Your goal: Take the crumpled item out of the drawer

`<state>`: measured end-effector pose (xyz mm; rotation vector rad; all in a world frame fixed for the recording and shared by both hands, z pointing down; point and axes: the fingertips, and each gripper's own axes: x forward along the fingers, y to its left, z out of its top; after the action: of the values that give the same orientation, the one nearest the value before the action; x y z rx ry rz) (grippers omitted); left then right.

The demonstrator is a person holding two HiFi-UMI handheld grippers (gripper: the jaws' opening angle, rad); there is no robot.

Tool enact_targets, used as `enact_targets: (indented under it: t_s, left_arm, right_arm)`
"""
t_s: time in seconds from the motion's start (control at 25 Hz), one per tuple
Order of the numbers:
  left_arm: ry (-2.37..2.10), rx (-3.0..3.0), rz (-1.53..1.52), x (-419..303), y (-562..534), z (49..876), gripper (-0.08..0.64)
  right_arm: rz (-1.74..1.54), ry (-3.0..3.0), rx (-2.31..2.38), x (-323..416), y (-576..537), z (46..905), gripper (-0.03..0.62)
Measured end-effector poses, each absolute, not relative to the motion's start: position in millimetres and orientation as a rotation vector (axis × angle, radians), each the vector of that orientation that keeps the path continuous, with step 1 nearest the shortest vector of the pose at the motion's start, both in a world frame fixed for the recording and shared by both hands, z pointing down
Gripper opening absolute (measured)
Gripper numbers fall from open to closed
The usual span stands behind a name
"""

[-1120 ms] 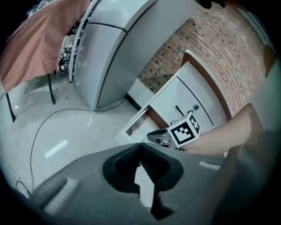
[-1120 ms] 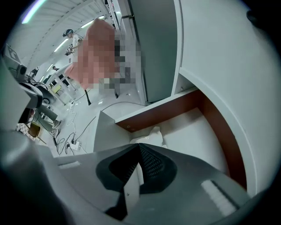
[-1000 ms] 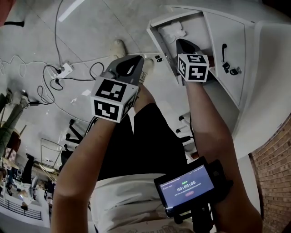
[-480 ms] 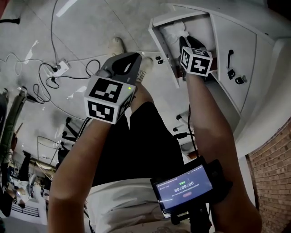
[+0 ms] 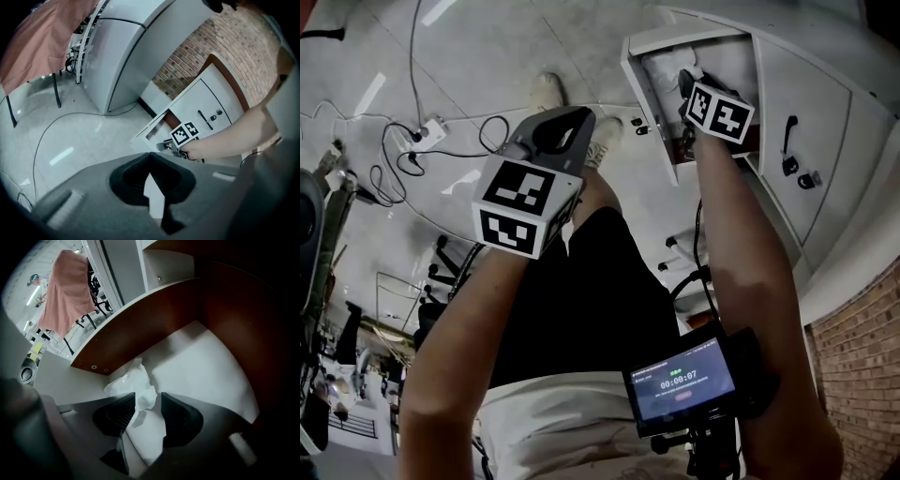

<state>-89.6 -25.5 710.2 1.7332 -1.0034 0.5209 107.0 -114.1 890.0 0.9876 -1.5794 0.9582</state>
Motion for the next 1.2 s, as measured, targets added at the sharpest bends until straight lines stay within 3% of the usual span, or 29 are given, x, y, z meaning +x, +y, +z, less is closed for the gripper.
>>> enact_targets:
  t_s: [0.2,0.28,1.2]
  left_arm:
    - [-1.015,1.722,0.523,-93.6,-24.1,709.9,0.003]
    - [-1.021,1.726,0.518,-92.9,-26.0,707.8,0.003]
    - [-1.031,1.831,0.559,-86.5,-8.1,645.6,0.003]
  right_arm:
    - [0.971,-1.585,0.949,101.7,-110.5,892.8,0.125]
    - [0.968,-1.579,0.953,102.7,-111.5,891.9,0.051]
    - [0.878,-1.718,1.013,97.3,-78.6,783.3,0.025]
